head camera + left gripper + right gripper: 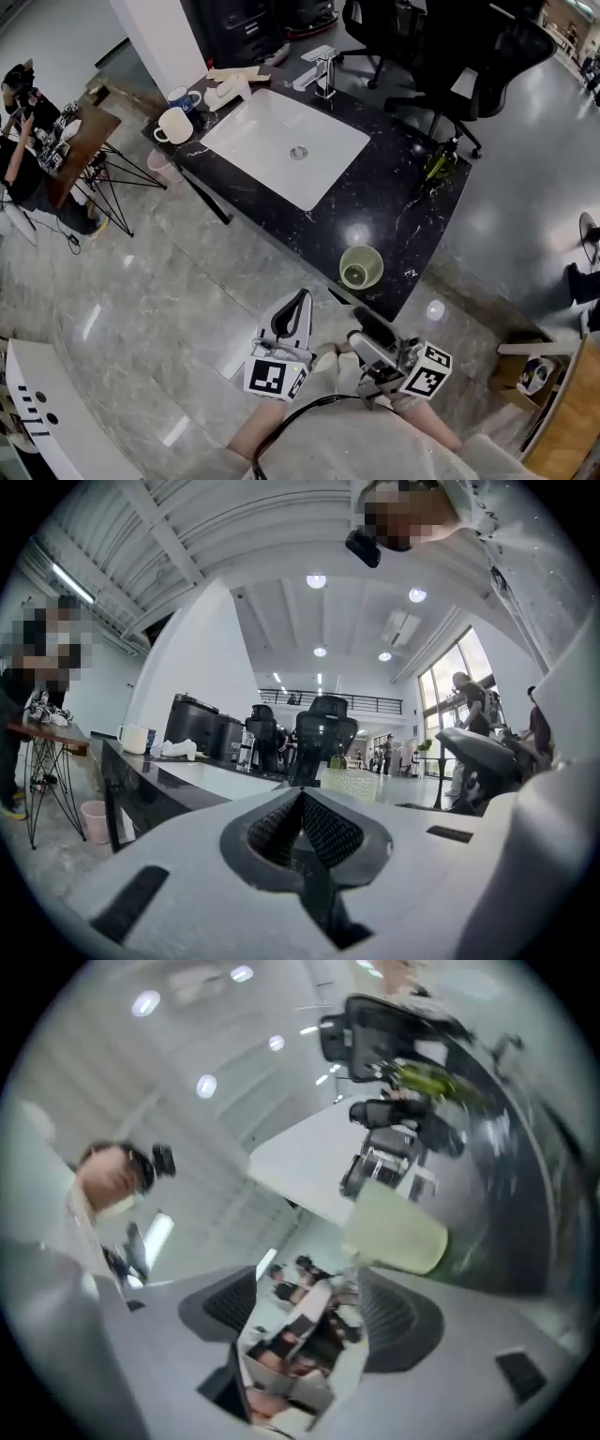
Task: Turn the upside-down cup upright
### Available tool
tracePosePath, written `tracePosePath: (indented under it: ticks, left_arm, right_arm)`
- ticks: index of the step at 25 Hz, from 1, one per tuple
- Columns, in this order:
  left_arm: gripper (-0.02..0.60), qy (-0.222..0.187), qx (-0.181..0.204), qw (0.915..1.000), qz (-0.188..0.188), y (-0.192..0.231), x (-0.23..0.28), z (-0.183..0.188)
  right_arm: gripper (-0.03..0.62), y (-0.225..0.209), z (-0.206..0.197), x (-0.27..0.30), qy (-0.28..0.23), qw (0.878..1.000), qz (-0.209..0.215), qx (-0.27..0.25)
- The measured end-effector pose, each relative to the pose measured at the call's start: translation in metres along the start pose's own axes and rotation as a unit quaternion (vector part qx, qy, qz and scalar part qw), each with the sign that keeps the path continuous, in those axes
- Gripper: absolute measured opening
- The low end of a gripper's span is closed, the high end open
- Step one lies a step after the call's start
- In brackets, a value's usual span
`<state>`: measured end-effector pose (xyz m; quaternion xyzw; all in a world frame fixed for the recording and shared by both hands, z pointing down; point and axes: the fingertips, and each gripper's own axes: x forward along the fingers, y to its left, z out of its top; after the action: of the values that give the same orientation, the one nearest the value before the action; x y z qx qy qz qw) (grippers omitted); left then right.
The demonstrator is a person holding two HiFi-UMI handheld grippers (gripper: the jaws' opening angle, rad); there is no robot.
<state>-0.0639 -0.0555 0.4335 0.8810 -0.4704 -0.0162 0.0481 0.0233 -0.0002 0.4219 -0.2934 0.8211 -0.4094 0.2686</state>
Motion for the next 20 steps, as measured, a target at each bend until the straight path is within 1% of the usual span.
tracePosePath:
  ticks: [1, 2, 3, 4, 5, 6, 7, 8, 11, 13, 18, 20]
  left_arm:
    - [0.008, -0.001, -0.003, 1.0000, -0.005, -0.005, 0.000, 0.000]
    - [0.008, -0.001, -0.008, 0.9999, -0.010, -0.011, 0.000, 0.000]
    - [0.008, -0.002, -0.012, 0.9998, -0.014, -0.017, 0.000, -0.001]
    - [0.008, -0.002, -0.017, 0.9997, -0.017, -0.024, 0.000, -0.002]
    - [0.008, -0.001, -0.021, 0.9996, -0.020, -0.031, 0.000, -0.004]
    - [0.008, -0.001, -0.027, 0.9994, -0.023, -0.038, 0.000, -0.006]
    - [0.008, 0.000, -0.031, 0.9992, -0.026, -0.045, -0.001, -0.008]
    - [0.008, 0.000, -0.033, 0.9991, -0.028, -0.051, -0.001, -0.008]
    - [0.008, -0.003, -0.033, 0.9989, -0.032, -0.066, -0.001, -0.004]
    - [0.008, -0.006, -0.034, 0.9989, -0.033, -0.075, 0.000, -0.002]
    - [0.008, -0.006, -0.036, 0.9992, -0.017, -0.098, -0.006, 0.000]
    - [0.008, -0.007, -0.033, 0.9994, -0.013, -0.105, -0.009, 0.001]
  right_arm:
    - [0.344, 0.000, 0.009, -0.002, 0.009, 0.995, -0.054, -0.079]
    - [0.344, -0.003, 0.016, -0.005, 0.021, 0.982, -0.106, -0.153]
    - [0.344, -0.007, 0.020, -0.007, 0.037, 0.964, -0.148, -0.219]
    - [0.336, -0.010, 0.020, -0.008, 0.054, 0.944, -0.176, -0.273]
    - [0.310, -0.011, 0.019, -0.008, 0.067, 0.927, -0.193, -0.314]
    - [0.243, -0.012, 0.017, -0.008, 0.075, 0.915, -0.202, -0.342]
    - [0.188, -0.012, 0.015, -0.008, 0.077, 0.906, -0.207, -0.361]
    - [0.158, -0.010, 0.014, -0.008, 0.074, 0.900, -0.211, -0.374]
    - [0.028, -0.003, 0.016, -0.010, 0.062, 0.885, -0.214, -0.410]
    - [0.008, -0.001, 0.017, -0.012, 0.060, 0.882, -0.213, -0.416]
    - [0.006, 0.000, 0.019, -0.024, 0.062, 0.872, -0.222, -0.431]
    - [0.006, 0.001, 0.017, -0.028, 0.065, 0.871, -0.220, -0.435]
